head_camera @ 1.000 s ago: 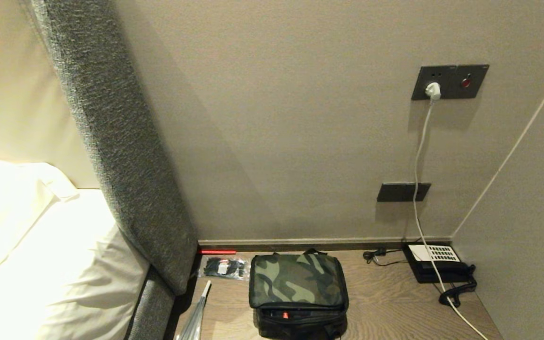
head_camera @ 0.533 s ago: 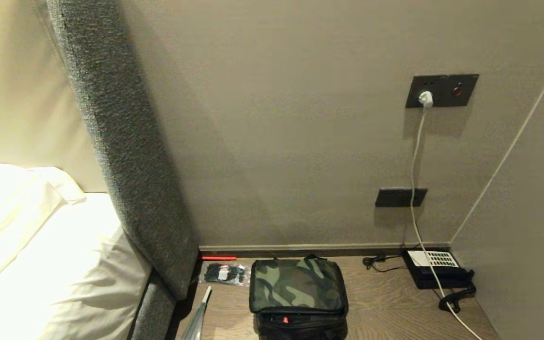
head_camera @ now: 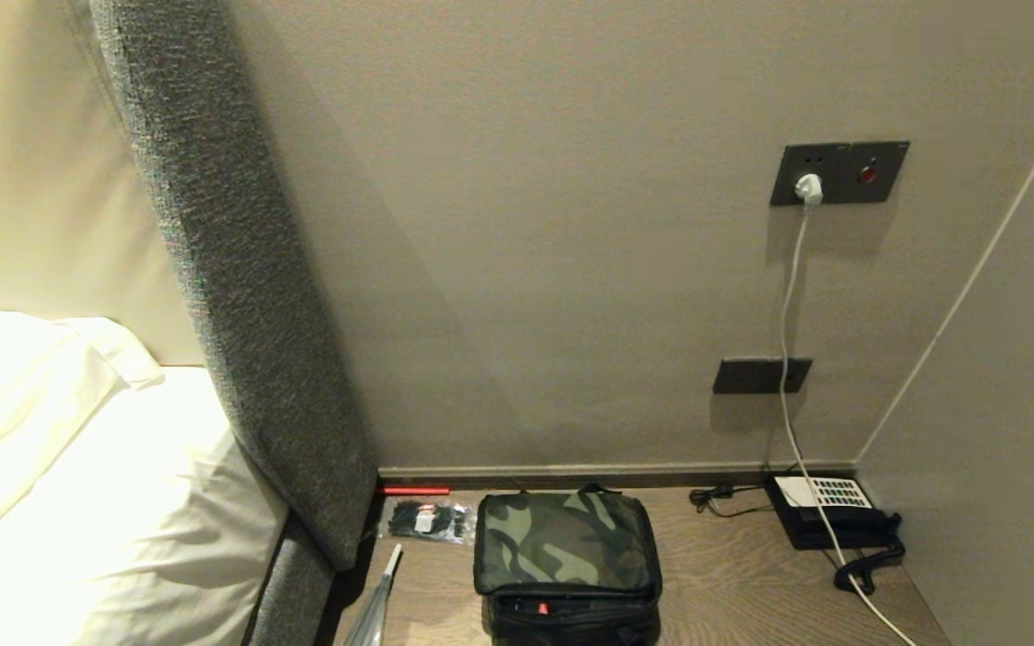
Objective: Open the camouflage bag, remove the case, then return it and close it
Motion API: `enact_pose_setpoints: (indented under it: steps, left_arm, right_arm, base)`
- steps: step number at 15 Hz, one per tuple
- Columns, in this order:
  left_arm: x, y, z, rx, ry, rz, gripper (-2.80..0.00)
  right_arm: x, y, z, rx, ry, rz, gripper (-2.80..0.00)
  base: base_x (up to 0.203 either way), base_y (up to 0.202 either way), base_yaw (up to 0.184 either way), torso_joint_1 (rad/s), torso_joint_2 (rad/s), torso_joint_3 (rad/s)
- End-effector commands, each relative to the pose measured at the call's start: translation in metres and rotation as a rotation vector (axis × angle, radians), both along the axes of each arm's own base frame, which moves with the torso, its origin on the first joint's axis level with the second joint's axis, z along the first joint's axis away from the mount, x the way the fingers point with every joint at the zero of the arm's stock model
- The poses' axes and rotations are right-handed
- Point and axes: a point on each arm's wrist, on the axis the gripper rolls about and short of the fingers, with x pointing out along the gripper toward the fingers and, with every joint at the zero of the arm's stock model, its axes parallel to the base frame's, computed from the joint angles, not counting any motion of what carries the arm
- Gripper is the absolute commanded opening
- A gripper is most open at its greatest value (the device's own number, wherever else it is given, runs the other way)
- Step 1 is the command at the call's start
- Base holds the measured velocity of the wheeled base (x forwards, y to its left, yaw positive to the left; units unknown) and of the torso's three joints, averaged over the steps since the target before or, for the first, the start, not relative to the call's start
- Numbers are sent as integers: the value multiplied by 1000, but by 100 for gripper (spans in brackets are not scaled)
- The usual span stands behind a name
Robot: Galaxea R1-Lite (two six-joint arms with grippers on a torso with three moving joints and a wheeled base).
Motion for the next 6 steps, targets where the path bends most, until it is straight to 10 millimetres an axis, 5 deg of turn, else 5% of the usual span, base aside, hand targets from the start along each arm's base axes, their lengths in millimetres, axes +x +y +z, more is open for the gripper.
enact_pose_setpoints:
  steps: [1, 6]
  left_arm:
    - [0, 0, -1, 0, 0, 0, -280]
    - [0, 0, 0, 0, 0, 0, -280]
  right_arm:
    - [0, 0, 0, -5, 3, 3, -280]
    - [0, 0, -1, -1, 3, 1, -280]
  base:
    - [0, 0, 0, 0, 0, 0]
    - [0, 0, 0, 0, 0, 0]
